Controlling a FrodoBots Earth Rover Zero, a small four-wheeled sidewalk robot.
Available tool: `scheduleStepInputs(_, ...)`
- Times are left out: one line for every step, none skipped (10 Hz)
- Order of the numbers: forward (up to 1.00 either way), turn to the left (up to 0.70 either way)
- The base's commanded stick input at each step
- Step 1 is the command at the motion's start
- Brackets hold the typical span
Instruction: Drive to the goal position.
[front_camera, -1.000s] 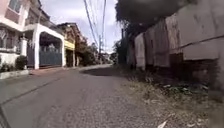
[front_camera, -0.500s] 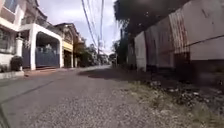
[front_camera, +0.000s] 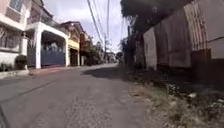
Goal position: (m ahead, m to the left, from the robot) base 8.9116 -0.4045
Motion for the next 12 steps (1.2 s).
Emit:
scheduleStepInputs(0.70, 0.00)
scheduleStepInputs(0.70, 0.00)
scheduleStepInputs(0.70, 0.00)
scheduleStepInputs(0.70, 0.00)
scheduleStepInputs(0.70, 0.00)
scheduleStepInputs(0.70, 0.00)
scheduleStepInputs(0.70, 0.00)
scheduleStepInputs(0.70, 0.00)
scheduleStepInputs(0.70, 0.00)
scheduleStepInputs(0.70, 0.00)
scheduleStepInputs(0.70, 0.00)
scheduleStepInputs(0.70, 0.00)
